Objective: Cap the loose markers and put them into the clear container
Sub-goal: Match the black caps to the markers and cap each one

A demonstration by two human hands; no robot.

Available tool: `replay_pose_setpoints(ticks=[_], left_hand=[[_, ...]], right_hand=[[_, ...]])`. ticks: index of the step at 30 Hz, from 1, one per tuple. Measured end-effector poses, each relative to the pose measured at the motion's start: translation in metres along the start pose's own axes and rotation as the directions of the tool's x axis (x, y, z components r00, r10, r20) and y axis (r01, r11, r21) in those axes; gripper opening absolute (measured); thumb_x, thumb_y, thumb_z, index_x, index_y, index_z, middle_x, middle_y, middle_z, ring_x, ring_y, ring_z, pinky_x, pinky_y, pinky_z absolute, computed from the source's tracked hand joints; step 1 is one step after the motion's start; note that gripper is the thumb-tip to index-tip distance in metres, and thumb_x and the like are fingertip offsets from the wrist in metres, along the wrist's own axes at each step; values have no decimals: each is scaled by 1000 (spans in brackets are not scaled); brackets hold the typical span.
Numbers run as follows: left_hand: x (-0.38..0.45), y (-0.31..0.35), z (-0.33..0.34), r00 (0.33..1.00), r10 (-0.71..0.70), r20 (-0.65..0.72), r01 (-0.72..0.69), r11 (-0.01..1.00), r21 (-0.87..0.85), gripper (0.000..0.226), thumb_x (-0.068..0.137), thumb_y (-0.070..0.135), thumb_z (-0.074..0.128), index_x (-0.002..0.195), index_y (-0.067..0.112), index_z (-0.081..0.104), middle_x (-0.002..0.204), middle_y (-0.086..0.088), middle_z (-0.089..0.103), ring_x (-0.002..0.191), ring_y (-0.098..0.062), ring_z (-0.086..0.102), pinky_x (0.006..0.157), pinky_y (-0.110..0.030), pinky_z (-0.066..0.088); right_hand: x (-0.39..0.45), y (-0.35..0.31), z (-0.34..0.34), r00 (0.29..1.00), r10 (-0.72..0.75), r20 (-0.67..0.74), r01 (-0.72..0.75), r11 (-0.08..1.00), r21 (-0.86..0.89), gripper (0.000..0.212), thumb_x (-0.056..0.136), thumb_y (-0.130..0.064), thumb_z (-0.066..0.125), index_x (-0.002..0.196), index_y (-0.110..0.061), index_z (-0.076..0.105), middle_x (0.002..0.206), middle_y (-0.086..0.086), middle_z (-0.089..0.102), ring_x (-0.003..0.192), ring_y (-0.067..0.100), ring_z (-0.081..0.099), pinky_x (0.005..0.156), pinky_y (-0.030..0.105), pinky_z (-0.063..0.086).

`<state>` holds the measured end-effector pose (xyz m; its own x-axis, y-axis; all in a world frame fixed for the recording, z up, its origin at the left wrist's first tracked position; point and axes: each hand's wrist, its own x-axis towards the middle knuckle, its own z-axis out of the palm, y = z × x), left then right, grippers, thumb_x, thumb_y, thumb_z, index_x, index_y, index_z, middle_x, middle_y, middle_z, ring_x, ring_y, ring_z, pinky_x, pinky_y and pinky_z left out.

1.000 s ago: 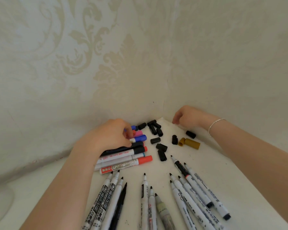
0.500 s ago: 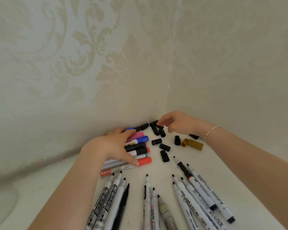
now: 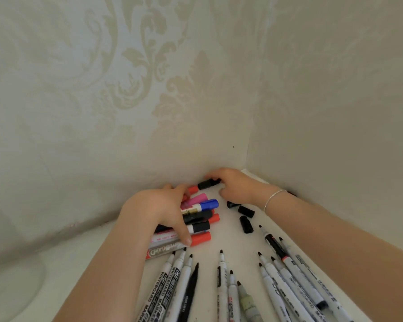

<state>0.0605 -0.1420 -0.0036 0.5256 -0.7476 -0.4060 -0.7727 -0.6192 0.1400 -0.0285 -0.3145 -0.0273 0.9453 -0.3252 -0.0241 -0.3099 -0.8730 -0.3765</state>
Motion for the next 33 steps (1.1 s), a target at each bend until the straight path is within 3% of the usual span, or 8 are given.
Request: replay_pose_setpoints(ticks=[3, 7, 10, 14, 16, 21, 27, 33], left_hand=[[-5, -2, -4, 999, -41, 15, 40, 999, 36, 109, 54, 47, 89, 143, 26, 29, 142, 0, 37, 124, -24, 45, 102, -40, 43], [-10, -8, -10, 996, -79, 44, 76, 995, 62, 100, 60, 41, 88, 140, 20, 32, 139, -3, 41, 121, -24, 47, 97, -37, 46], [-9, -12, -10, 995, -82, 55, 80, 996, 34, 101, 59, 37, 89, 141, 21, 32, 139, -3, 43, 121, -25, 48, 99, -41, 46], [-8, -12, -10, 996, -65, 64, 64, 998, 13, 108, 58, 35, 90, 145, 25, 26, 144, -2, 40, 124, -27, 46, 100, -42, 45], [-9, -11, -9, 995, -67, 72, 66, 998, 15, 111, 58, 35, 89, 146, 26, 23, 145, -2, 39, 124, -27, 46, 100, -42, 45], [-10, -9, -10, 995, -59, 85, 58, 998, 16, 113, 60, 33, 89, 149, 24, 21, 149, -2, 36, 129, -27, 43, 102, -41, 44], [-12, -4, -9, 995, -59, 82, 58, 998, 11, 113, 61, 31, 89, 151, 24, 20, 152, -2, 33, 131, -26, 41, 104, -38, 42], [-19, 3, -12, 997, -47, 59, 48, 999, -16, 109, 65, 27, 87, 151, 21, 20, 152, -2, 33, 131, -25, 42, 104, -36, 41]], right_hand=[[10, -7, 9, 998, -60, 32, 64, 989, -134, 58, 84, 2, 46, 135, -23, 50, 125, 9, 48, 117, 27, 47, 98, 33, 39], [14, -7, 5, 999, 36, -11, -37, 967, -251, 49, 87, -2, 45, 133, -19, 51, 125, 10, 45, 117, 29, 46, 91, 33, 39], [15, -4, -1, 996, 65, -55, -75, 975, -211, 46, 86, 2, 45, 127, -14, 56, 125, 11, 48, 116, 29, 49, 94, 34, 42], [14, -9, 0, 999, -21, 31, 26, 990, -137, 54, 84, 4, 45, 132, -19, 54, 129, 7, 49, 120, 23, 48, 101, 31, 39], [13, -9, 4, 998, -18, 59, 28, 985, -173, 52, 85, 2, 47, 132, -19, 53, 131, 6, 48, 120, 23, 47, 98, 27, 38], [8, -3, 0, 999, 33, -23, -35, 993, -116, 48, 87, 5, 46, 130, -13, 55, 132, 8, 50, 122, 22, 48, 90, 17, 34], [-1, 4, 2, 998, 67, -13, -68, 981, -183, 50, 84, 5, 47, 129, -14, 55, 130, 10, 53, 119, 25, 50, 97, 29, 41], [-9, 5, 8, 994, 81, -73, -94, 974, -205, 40, 84, 2, 53, 118, -15, 62, 120, 10, 57, 106, 25, 57, 90, 37, 49]])
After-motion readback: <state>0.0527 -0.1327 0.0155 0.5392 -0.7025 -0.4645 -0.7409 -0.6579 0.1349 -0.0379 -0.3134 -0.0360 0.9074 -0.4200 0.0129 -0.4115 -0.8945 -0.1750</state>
